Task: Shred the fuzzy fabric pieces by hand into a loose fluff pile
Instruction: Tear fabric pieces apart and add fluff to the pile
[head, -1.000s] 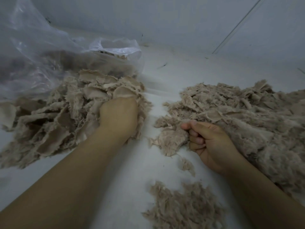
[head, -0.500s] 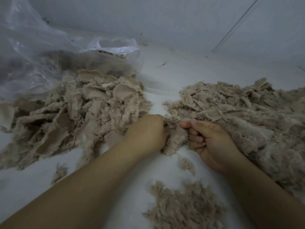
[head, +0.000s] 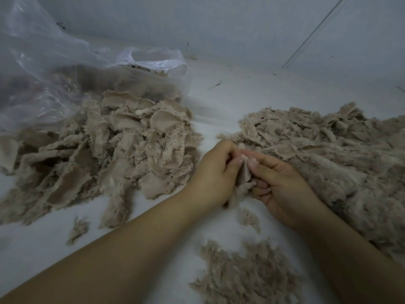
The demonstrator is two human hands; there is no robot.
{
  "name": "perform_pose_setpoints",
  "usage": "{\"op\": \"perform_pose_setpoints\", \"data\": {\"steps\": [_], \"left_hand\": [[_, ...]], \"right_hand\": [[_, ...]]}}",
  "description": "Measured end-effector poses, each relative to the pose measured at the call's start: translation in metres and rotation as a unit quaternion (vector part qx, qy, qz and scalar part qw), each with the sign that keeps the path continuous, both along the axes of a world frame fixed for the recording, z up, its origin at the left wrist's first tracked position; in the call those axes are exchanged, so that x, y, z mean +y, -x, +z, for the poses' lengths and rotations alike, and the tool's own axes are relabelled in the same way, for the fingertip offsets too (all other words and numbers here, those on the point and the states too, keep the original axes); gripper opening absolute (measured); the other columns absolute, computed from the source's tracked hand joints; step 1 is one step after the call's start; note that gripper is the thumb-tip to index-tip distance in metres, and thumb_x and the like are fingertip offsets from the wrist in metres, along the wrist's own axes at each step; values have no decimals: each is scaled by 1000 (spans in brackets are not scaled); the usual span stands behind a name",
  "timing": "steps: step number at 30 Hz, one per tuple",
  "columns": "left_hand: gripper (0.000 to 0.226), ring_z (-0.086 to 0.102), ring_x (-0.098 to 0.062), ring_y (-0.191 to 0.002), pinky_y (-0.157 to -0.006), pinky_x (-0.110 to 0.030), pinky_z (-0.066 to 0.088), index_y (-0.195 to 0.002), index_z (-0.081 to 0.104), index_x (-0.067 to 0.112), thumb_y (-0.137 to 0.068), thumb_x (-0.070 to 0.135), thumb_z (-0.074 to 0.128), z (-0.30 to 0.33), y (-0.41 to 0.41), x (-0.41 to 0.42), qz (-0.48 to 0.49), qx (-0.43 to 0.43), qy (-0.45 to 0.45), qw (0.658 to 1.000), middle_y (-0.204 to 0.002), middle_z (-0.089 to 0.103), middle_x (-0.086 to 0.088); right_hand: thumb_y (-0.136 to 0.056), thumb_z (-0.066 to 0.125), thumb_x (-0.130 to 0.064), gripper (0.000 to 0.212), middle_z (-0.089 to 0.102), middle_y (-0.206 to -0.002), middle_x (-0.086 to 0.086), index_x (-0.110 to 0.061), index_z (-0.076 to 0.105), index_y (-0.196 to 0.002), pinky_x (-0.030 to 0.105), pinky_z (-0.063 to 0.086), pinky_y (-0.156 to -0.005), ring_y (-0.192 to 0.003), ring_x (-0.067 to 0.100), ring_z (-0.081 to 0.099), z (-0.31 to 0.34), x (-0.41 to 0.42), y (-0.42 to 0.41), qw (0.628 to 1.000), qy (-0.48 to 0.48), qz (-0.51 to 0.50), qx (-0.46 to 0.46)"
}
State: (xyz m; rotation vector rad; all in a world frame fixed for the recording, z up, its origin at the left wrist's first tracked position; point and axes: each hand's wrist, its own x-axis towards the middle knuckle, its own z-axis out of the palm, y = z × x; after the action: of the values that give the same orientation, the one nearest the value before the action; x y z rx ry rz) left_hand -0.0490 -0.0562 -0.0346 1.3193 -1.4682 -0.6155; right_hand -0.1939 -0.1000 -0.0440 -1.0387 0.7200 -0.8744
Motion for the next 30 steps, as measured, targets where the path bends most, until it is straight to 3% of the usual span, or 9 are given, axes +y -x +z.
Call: {"op": "perform_pose_setpoints", "data": {"steps": [4, 8, 11, 15, 19, 23, 25, 28, 30], "left_hand": [[19, 51, -18, -65, -62, -31, 45, -83, 51, 11, -98, 0, 50, 6, 0, 0, -3, 180, -19, 983, -73, 55, -12], [22, 48, -4, -51, -52, -16, 40, -80, 51, 12, -99, 1, 48, 5, -2, 1, -14, 216, -28, 976, -60, 56, 5], [22, 55, -20, -63, -59, -26, 44, -80, 54, 11, -100, 4, 48, 5, -5, -3, -3, 253, -33, 967, -70, 62, -9], [23, 46, -6, -57, -54, -17, 41, -80, 54, 14, -99, 3, 49, 4, -5, -2, -44, 230, -38, 971, -66, 54, 1], [23, 43, -9, -62, -56, -19, 38, -80, 51, 15, -99, 2, 48, 5, -3, -1, -50, 211, -30, 976, -68, 49, 0], [23, 40, -13, -58, -52, -23, 34, -81, 50, 15, -99, 1, 48, 7, -3, 0, -66, 209, -28, 975, -65, 48, 3], [23, 40, -20, -57, -50, -25, 32, -82, 50, 14, -99, 0, 47, 7, -1, 1, -91, 202, -36, 975, -67, 49, -5], [22, 46, -11, -54, -51, -18, 37, -82, 48, 11, -98, -4, 46, 6, 2, 1, -134, 165, -48, 976, -69, 49, -10], [22, 45, -18, -62, -56, -24, 38, -82, 49, 12, -98, -3, 47, 5, 1, 0, -147, 149, -60, 976, -72, 49, -11]], "right_hand": [[-87, 60, -5, 28, 44, -69, 4, -4, 63, -114, 14, 28, -38, -44, 3, 30, 3, 1, -1, 1000, 5, -17, -4], [-97, 47, 2, 17, 47, -66, 1, -6, 62, -96, 12, 28, -36, -41, 1, 33, 5, 0, -2, 998, -34, -52, -26], [-98, 48, 0, 19, 48, -61, -2, -11, 60, -88, 12, 29, -36, -41, 1, 34, 6, 1, -3, 996, -51, -69, -36], [-100, 46, -6, 16, 44, -60, -1, -12, 56, -90, 13, 27, -36, -41, 2, 32, 7, 2, -3, 996, -47, -71, -26], [-97, 42, 4, 27, 37, -56, 0, -17, 47, -82, 14, 21, -32, -37, 3, 24, 7, 2, -2, 996, -36, -82, -27], [-96, 38, 4, 26, 36, -54, -1, -9, 55, -80, 14, 19, -32, -35, 2, 23, 8, 3, -1, 999, -26, -45, 2], [-95, 43, -9, 22, 36, -52, -3, -9, 54, -76, 14, 19, -31, -34, 2, 24, 10, 3, -1, 999, -43, -17, -11], [-90, 49, -42, 40, 41, -51, -2, -13, 65, -67, 13, 19, -32, -33, 2, 27, 11, 3, 1, 996, -72, -10, -52], [-85, 53, -45, 40, 41, -51, -1, -13, 65, -66, 14, 21, -33, -35, 3, 27, 9, 3, 1, 998, -51, -10, -40]]}}
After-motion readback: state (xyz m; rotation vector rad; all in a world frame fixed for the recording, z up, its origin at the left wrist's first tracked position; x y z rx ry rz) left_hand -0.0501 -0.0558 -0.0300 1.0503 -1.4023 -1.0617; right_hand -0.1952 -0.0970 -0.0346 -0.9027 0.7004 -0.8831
